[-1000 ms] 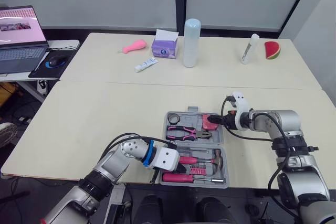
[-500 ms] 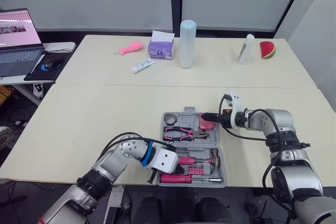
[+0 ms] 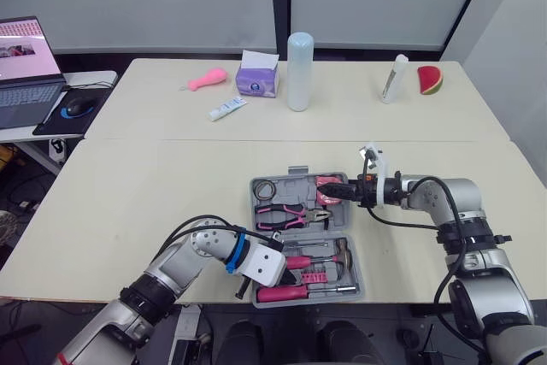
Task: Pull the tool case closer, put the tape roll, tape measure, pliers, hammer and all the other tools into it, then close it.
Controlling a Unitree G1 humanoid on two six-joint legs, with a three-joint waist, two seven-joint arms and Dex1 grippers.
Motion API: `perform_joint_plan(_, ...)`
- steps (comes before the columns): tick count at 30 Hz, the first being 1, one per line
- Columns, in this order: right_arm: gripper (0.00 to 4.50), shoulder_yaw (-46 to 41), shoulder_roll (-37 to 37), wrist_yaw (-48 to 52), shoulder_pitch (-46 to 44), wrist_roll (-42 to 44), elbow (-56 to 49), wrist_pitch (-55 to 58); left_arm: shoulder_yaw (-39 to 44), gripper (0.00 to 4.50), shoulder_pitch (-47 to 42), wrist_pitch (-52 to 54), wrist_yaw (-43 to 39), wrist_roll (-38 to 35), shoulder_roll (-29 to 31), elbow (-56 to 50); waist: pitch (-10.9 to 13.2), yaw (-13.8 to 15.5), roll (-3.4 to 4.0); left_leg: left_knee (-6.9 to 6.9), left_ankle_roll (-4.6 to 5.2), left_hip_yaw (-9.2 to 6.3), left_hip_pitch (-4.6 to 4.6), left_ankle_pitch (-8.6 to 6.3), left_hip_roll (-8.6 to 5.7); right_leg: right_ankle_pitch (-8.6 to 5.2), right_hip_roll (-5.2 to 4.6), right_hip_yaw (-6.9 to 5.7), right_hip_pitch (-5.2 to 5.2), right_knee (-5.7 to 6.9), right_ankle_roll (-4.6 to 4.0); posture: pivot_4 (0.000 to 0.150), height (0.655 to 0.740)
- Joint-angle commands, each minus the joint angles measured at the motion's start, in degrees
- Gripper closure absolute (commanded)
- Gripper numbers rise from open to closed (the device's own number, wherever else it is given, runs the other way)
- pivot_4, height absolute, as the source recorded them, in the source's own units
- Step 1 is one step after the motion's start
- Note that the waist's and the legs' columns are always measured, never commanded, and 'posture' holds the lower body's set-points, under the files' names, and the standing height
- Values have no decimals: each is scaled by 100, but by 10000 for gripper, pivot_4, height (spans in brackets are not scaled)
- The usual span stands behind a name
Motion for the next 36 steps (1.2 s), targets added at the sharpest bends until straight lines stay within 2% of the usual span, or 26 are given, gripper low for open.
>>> perform_joint_plan(1,184,260,-267,505,-23,64,-642,-355,-279,45000,222,183,-92,569,262,466,0,1,0,0,1,-1,0,-1,0,0,0,-1,0,0,0,1500,7075)
perform_joint_plan(4,184,408,-465,665,-2,20,-885,-489,-247,45000,243,205,-94,533,289,420,0,1,0,0,3,-3,0,-2,0,0,0,-2,1,-1,0,1500,7075)
perform_joint_plan(8,184,949,-1159,1162,202,-221,-1901,-938,-59,45000,251,202,-125,315,362,359,1,24,0,-1,5,-8,-1,-3,0,0,0,-6,2,-6,0,1500,7075)
perform_joint_plan(13,184,1178,-1502,1271,396,-394,-2553,-1360,274,45000,290,287,-185,-50,575,188,2,-4,-2,-12,8,-15,7,-4,2,0,8,-1,3,-8,0,1500,7075)
perform_joint_plan(19,184,1150,-2147,1409,749,-488,-3612,-1585,920,45000,714,955,-529,-1100,1205,-760,14,10,-3,-15,8,-18,3,-4,1,0,7,-3,0,-9,0,1500,7075)
perform_joint_plan(22,184,986,-2720,1521,1028,-512,-4214,-1721,1311,45000,1104,1521,-695,-1544,1721,-1272,24,43,-2,-15,8,-26,-16,-5,-1,0,2,-10,-12,-15,0,1500,7075)
perform_joint_plan(25,184,799,-3274,1581,1325,-515,-4736,-1836,1695,45000,1334,2102,-509,-1758,1934,-1346,41,127,-3,-14,11,-26,-20,-6,-6,0,-4,-12,-15,-19,0,1500,7075)
perform_joint_plan(30,184,-109,-4574,1954,2512,-559,-5254,-2204,2252,45000,1518,2834,-99,-1800,2069,-1204,55,234,-13,-11,19,-32,-27,-11,-19,0,-16,-22,-13,-28,0,1500,7075)
perform_joint_plan(34,184,-867,-4966,1929,3534,-781,-5359,-2471,2441,45000,1680,3070,308,-1672,1969,-1268,57,242,-16,-12,20,-27,-24,-11,-16,0,-15,-18,-12,-30,0,1500,7075)
perform_joint_plan(36,184,-772,-4982,1531,3854,-1286,-5382,-2710,2414,45000,1724,3166,541,-1596,1834,-1378,57,227,-17,-13,20,-27,-24,-11,-13,0,-13,-17,-10,-29,0,1500,7075)
